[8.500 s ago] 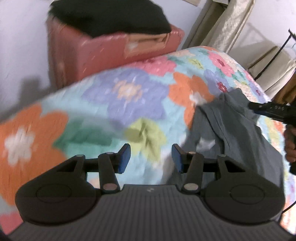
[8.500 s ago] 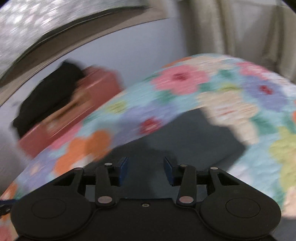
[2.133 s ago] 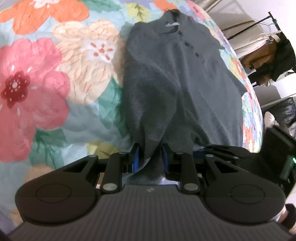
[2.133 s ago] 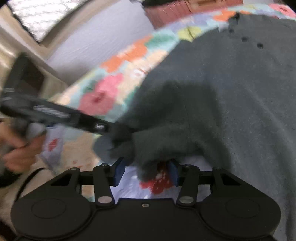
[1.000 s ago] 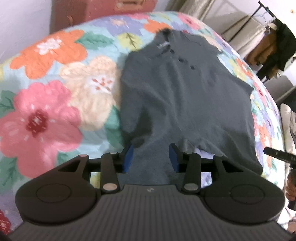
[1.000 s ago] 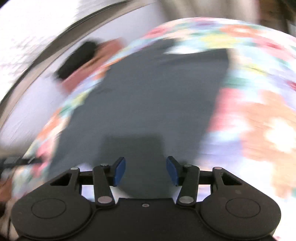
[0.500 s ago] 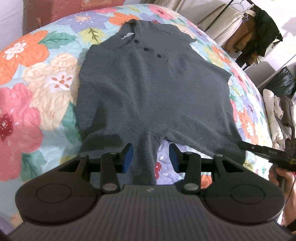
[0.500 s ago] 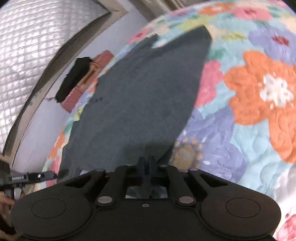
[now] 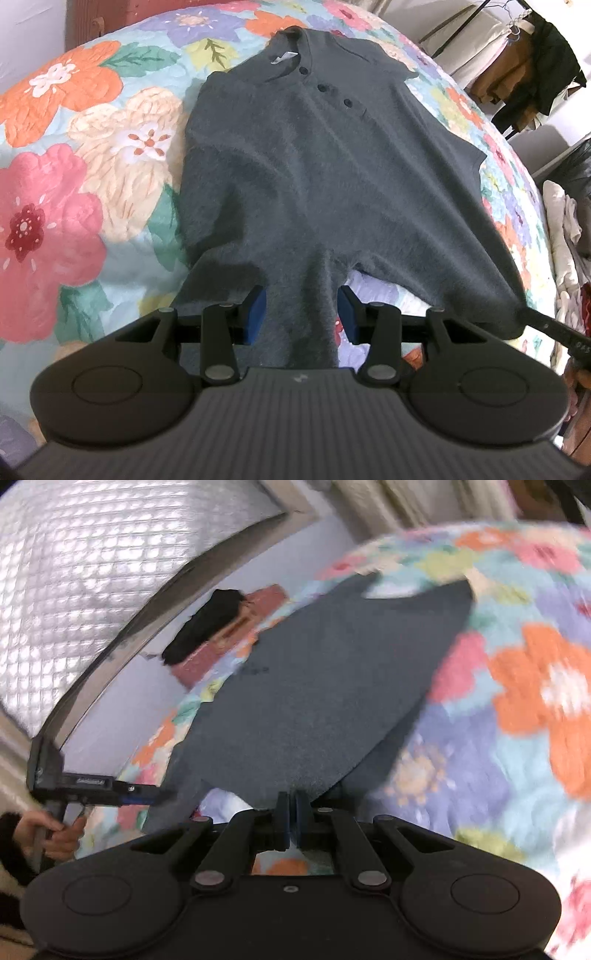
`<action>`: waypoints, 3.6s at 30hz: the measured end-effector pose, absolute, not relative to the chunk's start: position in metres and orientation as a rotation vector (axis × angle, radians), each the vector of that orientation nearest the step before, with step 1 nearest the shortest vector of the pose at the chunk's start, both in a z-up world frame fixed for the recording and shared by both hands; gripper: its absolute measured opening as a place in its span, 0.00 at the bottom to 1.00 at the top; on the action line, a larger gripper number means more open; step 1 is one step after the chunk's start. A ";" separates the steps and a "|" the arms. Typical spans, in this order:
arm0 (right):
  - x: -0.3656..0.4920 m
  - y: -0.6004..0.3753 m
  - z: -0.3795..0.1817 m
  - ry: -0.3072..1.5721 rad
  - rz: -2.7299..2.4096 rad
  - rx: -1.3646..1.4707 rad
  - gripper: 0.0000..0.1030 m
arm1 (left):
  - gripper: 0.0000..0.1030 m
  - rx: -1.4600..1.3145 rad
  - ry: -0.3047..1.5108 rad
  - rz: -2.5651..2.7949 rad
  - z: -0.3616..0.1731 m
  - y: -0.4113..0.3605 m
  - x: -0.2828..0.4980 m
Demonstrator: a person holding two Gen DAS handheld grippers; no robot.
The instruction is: Fold clothes
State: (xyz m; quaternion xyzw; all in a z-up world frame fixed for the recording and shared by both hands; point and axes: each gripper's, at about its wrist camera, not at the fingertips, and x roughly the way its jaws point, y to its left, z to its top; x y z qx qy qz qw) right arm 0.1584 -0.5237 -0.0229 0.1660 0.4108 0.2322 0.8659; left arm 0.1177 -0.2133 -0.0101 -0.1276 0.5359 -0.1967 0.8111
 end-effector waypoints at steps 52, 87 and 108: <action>0.448 -0.632 -0.053 0.733 -0.124 0.137 0.11 | 0.54 -0.195 1.078 -0.509 -0.031 -0.373 0.247; 0.176 -0.451 0.073 0.901 0.175 0.068 0.83 | 0.86 0.150 0.854 -0.466 0.101 -0.320 0.102; 0.135 -0.447 0.074 0.851 0.136 0.032 0.90 | 1.00 0.239 0.916 -0.406 0.081 -0.348 0.059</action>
